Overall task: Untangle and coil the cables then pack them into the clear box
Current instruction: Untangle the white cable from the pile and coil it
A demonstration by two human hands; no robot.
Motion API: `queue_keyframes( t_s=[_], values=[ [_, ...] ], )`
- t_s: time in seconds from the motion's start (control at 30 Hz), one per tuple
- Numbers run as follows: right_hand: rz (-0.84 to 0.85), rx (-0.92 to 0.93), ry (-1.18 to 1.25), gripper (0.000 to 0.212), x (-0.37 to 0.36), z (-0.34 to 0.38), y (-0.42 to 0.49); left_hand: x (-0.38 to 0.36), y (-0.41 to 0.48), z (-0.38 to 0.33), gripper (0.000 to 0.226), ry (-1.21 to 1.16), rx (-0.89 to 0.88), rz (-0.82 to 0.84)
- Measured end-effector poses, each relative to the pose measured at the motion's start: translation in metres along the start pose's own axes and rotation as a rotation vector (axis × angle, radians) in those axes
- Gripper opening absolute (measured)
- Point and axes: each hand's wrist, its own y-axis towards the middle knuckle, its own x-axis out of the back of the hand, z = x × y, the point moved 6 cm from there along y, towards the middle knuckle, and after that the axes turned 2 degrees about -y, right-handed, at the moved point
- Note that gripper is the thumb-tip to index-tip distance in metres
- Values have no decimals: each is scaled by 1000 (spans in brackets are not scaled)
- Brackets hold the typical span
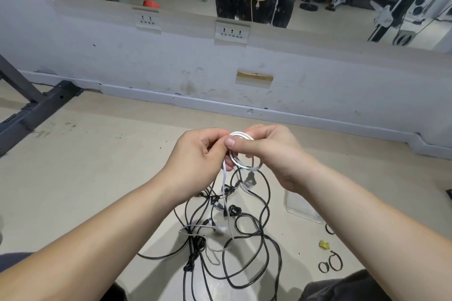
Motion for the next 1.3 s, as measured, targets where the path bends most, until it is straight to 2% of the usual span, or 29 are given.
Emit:
queue_keyframes(
  t_s=[0.1, 0.17, 0.23, 0.3, 0.37, 0.5, 0.63, 0.7, 0.9, 0.97, 1.07, 1.17, 1.3],
  values=[
    [-125, 105, -22, 16, 8, 11, 0, 1, 3, -3, 23, -61, 9, -22],
    [-204, 181, -157, 20, 15, 21, 0, 2, 4, -6, 23, -78, 2, -35],
    [-122, 170, -170, 22, 18, 21, 1, 6, 4, -7, 20, -79, -14, -56],
    [36, 58, -24, 18, 16, 12, -2, 11, 5, -3, 21, -91, -8, -87],
    [99, -17, 92, 15, 15, 5, -5, 13, 5, 2, 22, -98, 12, -101],
    [52, -14, 240, 9, 10, 5, -2, 1, 1, 8, 22, -61, 25, -56],
    [-2, -32, 324, 16, 12, 4, -1, -7, 0, 13, 21, -97, 54, -46],
    [-22, -27, 330, 12, 15, 5, -2, -9, 0, 14, 21, -89, 55, -43],
    [52, -99, 518, 18, -3, 2, -5, -9, -2, 19, 27, -156, 65, -63],
    [79, -135, 524, 20, -10, 1, -8, -12, -5, 21, 30, -174, 84, -68],
    [208, -187, 491, 23, -19, 5, -9, -9, -7, 21, 31, -185, 91, -84],
    [327, -252, 435, 28, -23, 8, -9, -8, -10, 15, 26, -144, 71, -23],
    [323, -329, 399, 42, -23, 2, -7, -8, -13, 16, 27, -60, 76, -26]
  ],
)
